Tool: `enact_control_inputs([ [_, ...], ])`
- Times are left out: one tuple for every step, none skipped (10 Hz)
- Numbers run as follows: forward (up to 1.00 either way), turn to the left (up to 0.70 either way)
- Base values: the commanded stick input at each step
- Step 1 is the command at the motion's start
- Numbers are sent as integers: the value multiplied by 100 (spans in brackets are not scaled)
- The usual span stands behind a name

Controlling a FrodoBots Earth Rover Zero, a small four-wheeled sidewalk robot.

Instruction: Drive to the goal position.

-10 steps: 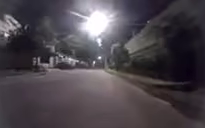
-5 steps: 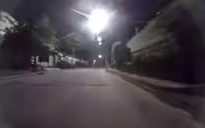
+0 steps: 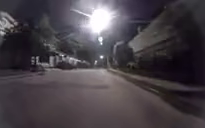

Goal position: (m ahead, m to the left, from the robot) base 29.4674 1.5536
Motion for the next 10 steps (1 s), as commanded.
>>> enact_control_inputs([
  [70, -7],
  [70, 0],
  [70, 0],
  [70, 0],
  [70, 0],
  [70, 0],
  [70, -1],
  [70, -7],
  [70, -15],
  [70, -25],
])
